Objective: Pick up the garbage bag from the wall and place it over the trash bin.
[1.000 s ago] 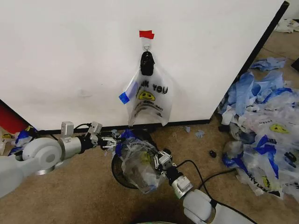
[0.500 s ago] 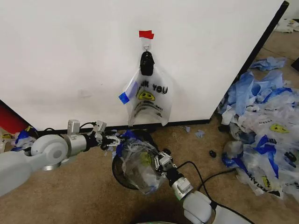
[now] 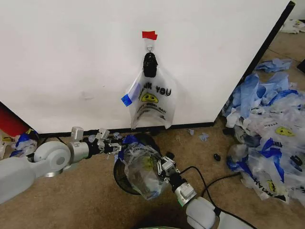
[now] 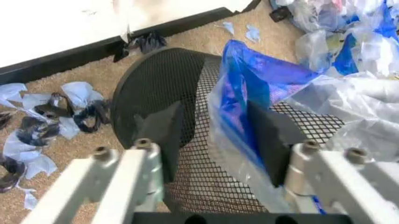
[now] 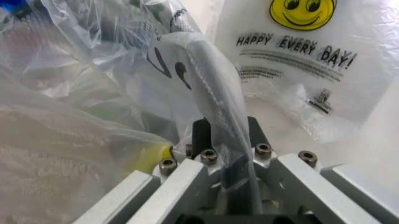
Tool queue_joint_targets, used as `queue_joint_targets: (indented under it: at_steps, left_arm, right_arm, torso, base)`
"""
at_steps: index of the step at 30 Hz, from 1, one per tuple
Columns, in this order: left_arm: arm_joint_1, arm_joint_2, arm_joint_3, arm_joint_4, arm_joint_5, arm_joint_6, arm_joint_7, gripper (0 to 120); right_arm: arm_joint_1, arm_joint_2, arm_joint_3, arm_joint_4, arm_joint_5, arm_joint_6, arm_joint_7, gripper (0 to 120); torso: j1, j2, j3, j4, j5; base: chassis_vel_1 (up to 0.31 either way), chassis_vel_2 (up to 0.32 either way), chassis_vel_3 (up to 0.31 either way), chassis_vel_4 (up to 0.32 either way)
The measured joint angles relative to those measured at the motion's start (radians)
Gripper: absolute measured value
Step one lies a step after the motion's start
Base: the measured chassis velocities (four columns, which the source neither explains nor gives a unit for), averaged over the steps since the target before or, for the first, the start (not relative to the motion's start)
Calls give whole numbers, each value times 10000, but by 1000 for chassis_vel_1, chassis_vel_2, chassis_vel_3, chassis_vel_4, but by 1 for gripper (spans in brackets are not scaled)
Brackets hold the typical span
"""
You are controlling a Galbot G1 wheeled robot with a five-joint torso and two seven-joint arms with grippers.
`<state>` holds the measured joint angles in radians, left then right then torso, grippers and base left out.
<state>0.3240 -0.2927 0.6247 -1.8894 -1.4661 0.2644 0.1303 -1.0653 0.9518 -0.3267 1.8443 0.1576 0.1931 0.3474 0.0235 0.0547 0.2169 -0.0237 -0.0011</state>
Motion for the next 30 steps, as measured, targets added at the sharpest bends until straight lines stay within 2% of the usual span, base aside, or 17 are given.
queue_joint_targets:
  at_steps: [2,6,8,12,17,22,30]
  left_arm:
    - [-13,21,0,10,0,-1,16,37]
    - [-10,145,-3,26,24,-43,108,19]
    - [25,173,-10,23,34,-61,142,15]
    - [243,267,-70,-38,145,-99,268,0]
    - [906,391,-560,-142,220,-161,279,0]
    - [2358,882,-1900,-391,305,-354,247,0]
    - [2898,1451,-2396,-609,386,-855,58,0]
  right_arm:
    - [-1,0,1,-3,-7,5,2,0]
    - [-1,12,5,-23,-27,22,30,0]
    - [-1,15,7,-29,-34,25,36,0]
    - [-6,19,12,-35,-42,35,64,0]
    - [-10,13,80,-24,30,58,37,0]
    - [9,-31,259,80,262,129,-110,0]
    - [-104,-75,441,267,475,169,-266,0]
  torso:
    - [0,0,0,0,-1]
    - [0,0,0,1,-1]
    - [0,0,0,1,0]
    - [0,0,0,0,-1]
    - [0,0,0,0,-3]
    - [0,0,-1,3,-1]
    - [0,0,-1,1,-1]
  base:
    - [0,0,0,0]
    - [0,0,0,0]
    - [0,0,0,0]
    - [0,0,0,0]
    - [0,0,0,0]
    - [0,0,0,0]
    - [0,0,0,0]
